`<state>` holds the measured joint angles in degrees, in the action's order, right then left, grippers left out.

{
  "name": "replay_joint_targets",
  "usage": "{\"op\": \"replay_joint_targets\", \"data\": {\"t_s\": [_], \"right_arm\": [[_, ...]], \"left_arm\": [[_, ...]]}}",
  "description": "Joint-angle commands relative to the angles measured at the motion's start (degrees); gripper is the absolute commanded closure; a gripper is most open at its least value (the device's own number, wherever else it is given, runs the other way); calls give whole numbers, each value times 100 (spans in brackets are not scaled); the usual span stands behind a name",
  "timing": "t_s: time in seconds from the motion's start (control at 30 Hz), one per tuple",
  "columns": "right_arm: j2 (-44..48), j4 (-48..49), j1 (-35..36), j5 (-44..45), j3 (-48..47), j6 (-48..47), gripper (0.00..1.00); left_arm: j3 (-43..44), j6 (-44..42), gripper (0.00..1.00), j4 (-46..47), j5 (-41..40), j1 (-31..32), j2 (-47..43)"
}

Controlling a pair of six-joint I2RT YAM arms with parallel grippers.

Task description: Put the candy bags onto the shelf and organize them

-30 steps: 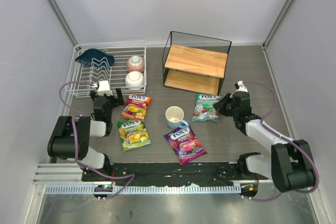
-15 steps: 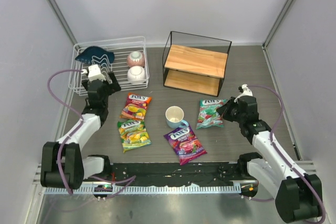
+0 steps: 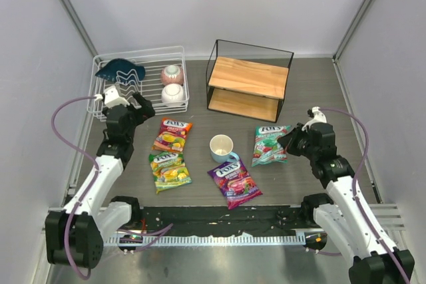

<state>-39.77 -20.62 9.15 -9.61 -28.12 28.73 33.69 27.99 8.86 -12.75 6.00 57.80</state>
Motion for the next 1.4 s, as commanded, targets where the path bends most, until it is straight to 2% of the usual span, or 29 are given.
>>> {"op": "replay_joint_targets", "data": {"t_s": [0.0,0.1,0.23,0.4,0.57,0.73,0.83,1.03,1.17,1.37], "right_arm": [[364,-379,8,-129,-755,-157,99],[470,-679,8,-155,-1167,-219,99],[470,-838,-1,-410,-1687,-193,99],[303,-952,-1,-901,-2372,-140,99],[40,-926,8,-964,-3014,-131,99],[-636,-558,8,-1025,-3717,-52,99],[-1075,-189,8,-1035,-4017,124,99],[-1911,436,61,-789,-4526,449,99],[-2534,849,236,-289,-4773,519,99],[-3571,972,1018,643,-5624,388,99]], "left_arm": [[50,514,0,-437,684,24,-496],[-3,699,0,-412,1080,24,-638],[-135,936,0,-96,2047,15,-621],[-144,1428,0,133,2540,24,-586],[-371,1701,0,712,2962,7,-892],[-311,2140,0,100,2550,-55,-1130],[-188,1975,0,-94,2673,-99,-1218],[391,1473,0,-1173,2463,-99,-1315],[515,1210,0,-1413,2322,-108,-1420],[568,1104,0,-1475,2304,-99,-1517]]}}
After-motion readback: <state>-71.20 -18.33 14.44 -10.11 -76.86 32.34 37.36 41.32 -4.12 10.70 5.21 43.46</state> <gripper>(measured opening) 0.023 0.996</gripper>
